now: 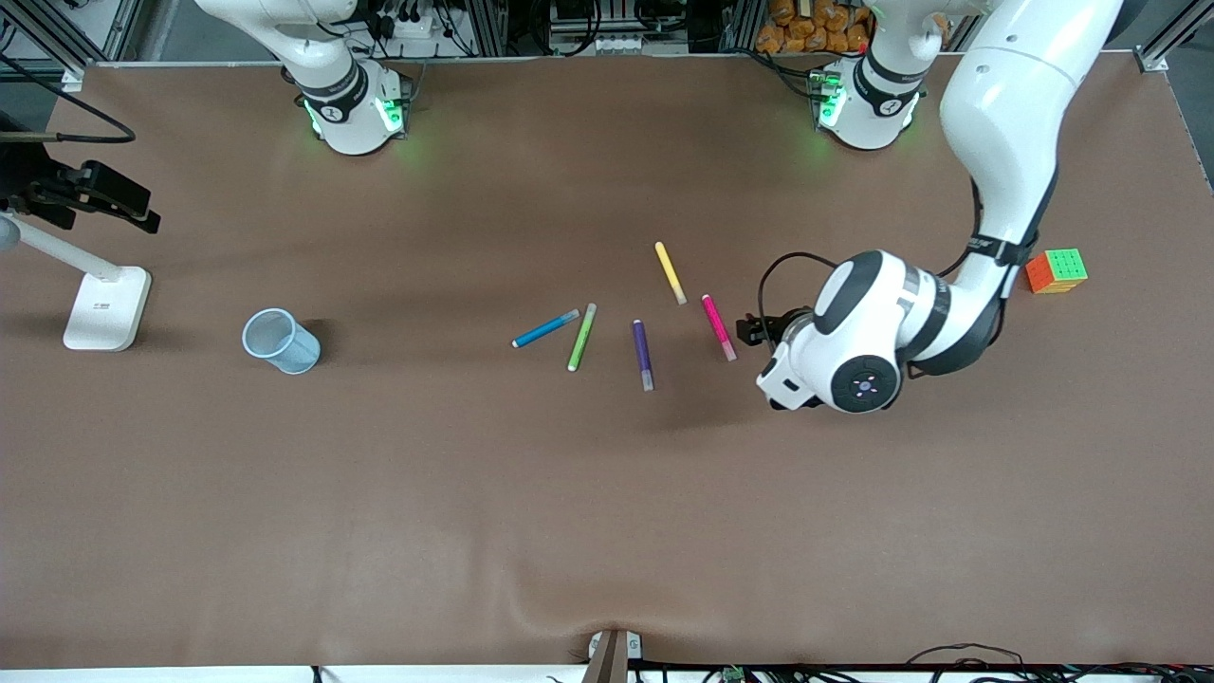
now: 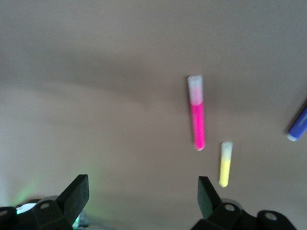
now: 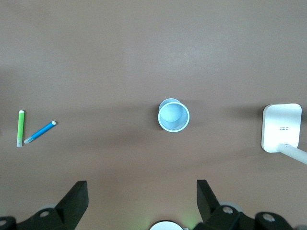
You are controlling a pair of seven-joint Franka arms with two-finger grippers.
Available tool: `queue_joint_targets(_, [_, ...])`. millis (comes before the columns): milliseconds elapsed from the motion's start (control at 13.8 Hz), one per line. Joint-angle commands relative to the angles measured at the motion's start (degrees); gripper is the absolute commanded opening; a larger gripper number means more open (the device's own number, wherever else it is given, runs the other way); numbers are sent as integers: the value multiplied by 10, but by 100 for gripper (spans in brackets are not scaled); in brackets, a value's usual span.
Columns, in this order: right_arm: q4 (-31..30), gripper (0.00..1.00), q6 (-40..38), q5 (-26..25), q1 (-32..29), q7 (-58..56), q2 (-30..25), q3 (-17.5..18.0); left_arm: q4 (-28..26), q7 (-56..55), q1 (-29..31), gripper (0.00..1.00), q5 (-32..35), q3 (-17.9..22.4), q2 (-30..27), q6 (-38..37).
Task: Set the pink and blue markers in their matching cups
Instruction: 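Reach the left gripper down to the pink marker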
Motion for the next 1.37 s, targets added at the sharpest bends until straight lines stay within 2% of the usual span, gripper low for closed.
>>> queue_joint_targets(0, [5,100,0,-7,-2,-7,12,1,4,-43,-19,100,-8,0,23,34])
queue_joint_targets(217, [5,100,-3,-8,-4,-8,15,1,2,-58,-30,100,-8,0,50,77])
queue_joint_targets(506, [4,100,-4,-9,-4,-8,19,0,2,-59,-34,89,-7,2,78,107])
queue_joint_targets(651, [4,100,-4,-9,-4,-9,20,0,1,-64,-34,79,-6,3,88,120])
queue_joint_targets(796, [2,100,-4,-9,-5,-10,20,0,1,-81,-34,76,-5,4,97,137])
queue_joint_targets(868, [-4,100,-5,-8,-5,-12,31,0,1,-87,-34,73,-6,4,103,144])
queue_joint_targets(940, [-1,100,-10,-9,-5,-17,72,0,1,-90,-34,71,-6,4,105,149])
queue_joint_targets(1013, [5,100,-29,-5,-7,-18,91,-2,0,-90,-34,66,-6,5,106,150])
queue_joint_targets(1157, [7,100,-38,-1,-7,-18,93,-15,0,-91,-34,52,-6,5,111,150])
queue_joint_targets(1302, [7,100,-37,-1,-7,-17,93,-15,-2,-102,-34,23,-6,5,112,154])
